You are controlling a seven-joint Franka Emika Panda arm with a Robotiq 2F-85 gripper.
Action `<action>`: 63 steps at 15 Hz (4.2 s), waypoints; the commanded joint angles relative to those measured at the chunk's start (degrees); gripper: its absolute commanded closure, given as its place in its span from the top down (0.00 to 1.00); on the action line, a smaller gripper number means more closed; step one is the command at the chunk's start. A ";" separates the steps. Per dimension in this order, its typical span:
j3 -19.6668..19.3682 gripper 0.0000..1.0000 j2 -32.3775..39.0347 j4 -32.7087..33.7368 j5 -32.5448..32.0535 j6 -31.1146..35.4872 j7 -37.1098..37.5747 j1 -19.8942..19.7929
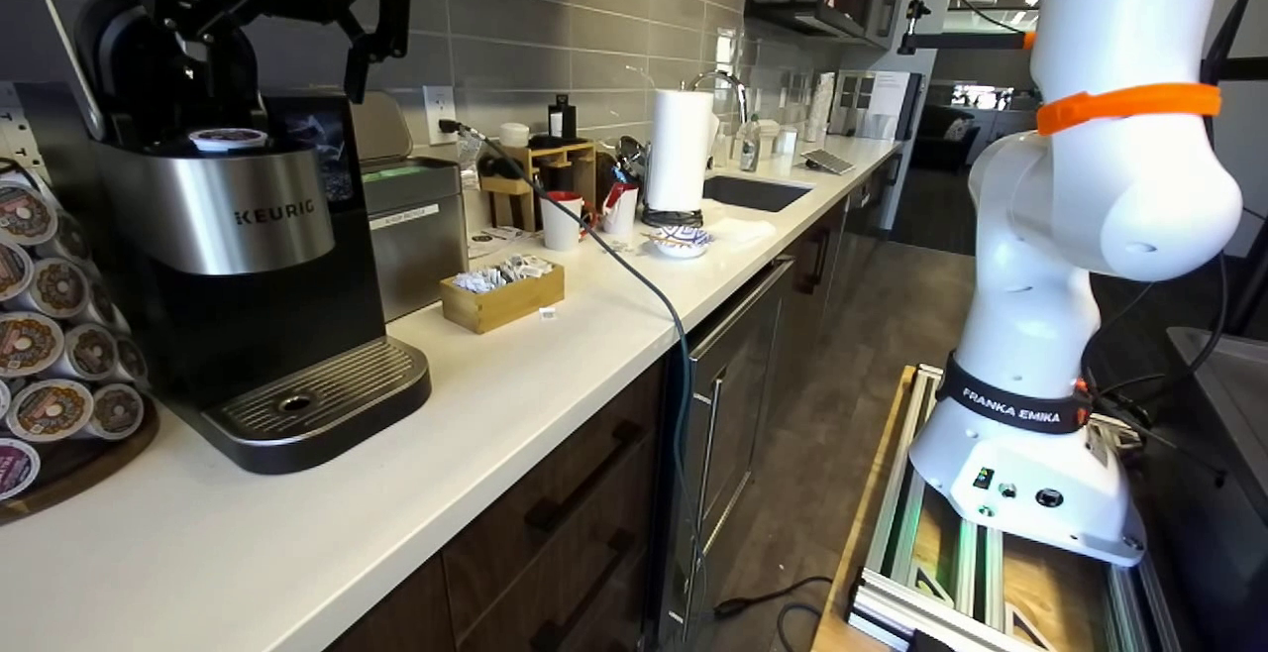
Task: Take the small white container out of the coffee maker and place it on the counter top
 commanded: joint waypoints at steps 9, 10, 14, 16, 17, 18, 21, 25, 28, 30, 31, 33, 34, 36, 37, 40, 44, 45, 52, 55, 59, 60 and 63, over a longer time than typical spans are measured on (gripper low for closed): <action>-0.53 1.00 3.08 -0.78 -9.71 7.16 5.04 0.10; -0.54 1.00 3.08 -0.67 -9.71 7.16 5.01 0.08; -0.54 1.00 3.08 -0.59 -9.71 7.16 4.99 0.06; -0.62 1.00 3.37 -0.36 -10.54 7.50 5.30 0.20; -0.63 1.00 3.90 0.14 -10.86 7.33 5.35 0.33; -0.73 1.00 4.17 0.40 -11.44 7.27 5.70 0.44; -0.89 1.00 5.02 0.89 -12.28 7.52 5.62 0.43; -1.45 1.00 7.48 3.22 -15.46 7.43 6.36 1.09; -2.02 1.00 9.13 5.63 -17.82 6.32 6.13 1.66; -2.22 1.00 10.16 6.97 -17.96 5.39 5.63 1.90; -2.20 1.00 10.62 7.53 -17.25 5.06 5.21 1.92; -2.30 1.00 11.36 8.31 -16.45 4.22 4.80 2.10; -2.33 1.00 11.67 8.62 -16.26 3.92 4.57 2.20; -2.40 1.00 12.06 9.15 -15.94 3.13 4.16 2.42; -2.41 0.99 12.04 9.21 -15.62 3.03 3.91 2.40; -2.41 0.88 11.69 9.40 -14.83 2.19 3.27 2.29; -2.13 0.82 11.10 8.85 -12.07 3.33 1.79 1.34; -2.01 0.81 11.10 8.77 -10.75 3.65 0.95 1.17; -2.84 0.59 11.21 8.87 -6.66 4.58 -1.08 1.85; -3.72 0.35 10.82 8.71 -8.70 5.22 0.27 2.22; -3.86 0.29 10.53 8.98 -8.80 4.93 -0.07 2.50; -3.86 0.29 10.28 8.97 -8.74 4.81 -0.15 2.57; -3.60 0.29 8.64 9.02 -8.48 3.85 -0.27 2.71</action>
